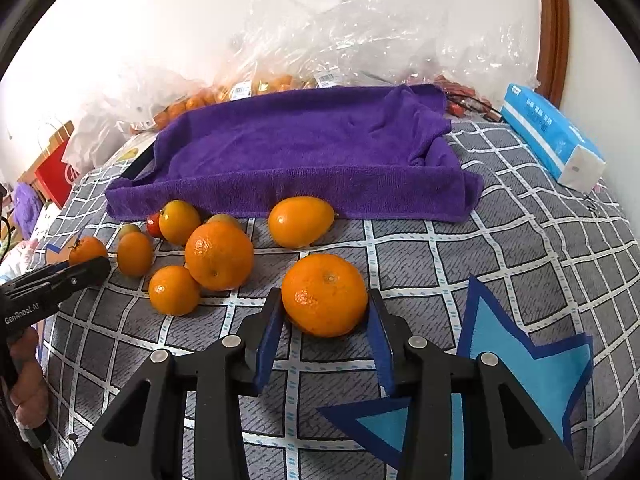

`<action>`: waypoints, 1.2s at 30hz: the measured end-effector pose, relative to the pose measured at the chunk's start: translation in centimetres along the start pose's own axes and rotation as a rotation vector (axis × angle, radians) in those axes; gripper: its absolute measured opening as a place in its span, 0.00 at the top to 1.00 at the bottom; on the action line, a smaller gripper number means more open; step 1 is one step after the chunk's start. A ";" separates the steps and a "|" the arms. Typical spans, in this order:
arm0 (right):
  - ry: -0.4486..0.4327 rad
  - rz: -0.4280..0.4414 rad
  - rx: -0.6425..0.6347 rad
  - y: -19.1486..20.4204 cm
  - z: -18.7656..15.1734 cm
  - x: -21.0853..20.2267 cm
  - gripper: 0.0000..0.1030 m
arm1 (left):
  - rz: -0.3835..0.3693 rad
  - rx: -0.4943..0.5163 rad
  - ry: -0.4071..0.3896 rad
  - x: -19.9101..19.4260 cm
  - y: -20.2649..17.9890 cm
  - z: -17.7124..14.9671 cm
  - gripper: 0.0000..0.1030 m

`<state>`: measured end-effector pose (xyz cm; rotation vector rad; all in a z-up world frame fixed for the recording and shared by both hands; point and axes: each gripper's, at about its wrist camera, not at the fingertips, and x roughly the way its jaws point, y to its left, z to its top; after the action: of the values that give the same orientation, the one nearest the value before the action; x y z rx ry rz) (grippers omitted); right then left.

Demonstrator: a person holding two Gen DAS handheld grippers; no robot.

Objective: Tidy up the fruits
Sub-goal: 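Close left gripper on the tangerine while right gripper closes on the orange, lift both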

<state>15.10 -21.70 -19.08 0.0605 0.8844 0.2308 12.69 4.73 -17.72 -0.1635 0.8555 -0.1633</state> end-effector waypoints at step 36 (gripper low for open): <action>-0.128 -0.028 -0.010 2.7 6.0 -9.6 0.60 | -0.009 -0.047 -0.088 -9.6 -3.0 7.1 0.60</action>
<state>13.40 -20.98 -7.58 0.0531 0.7564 0.2031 11.62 4.38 -5.45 -0.2168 0.7719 -0.1436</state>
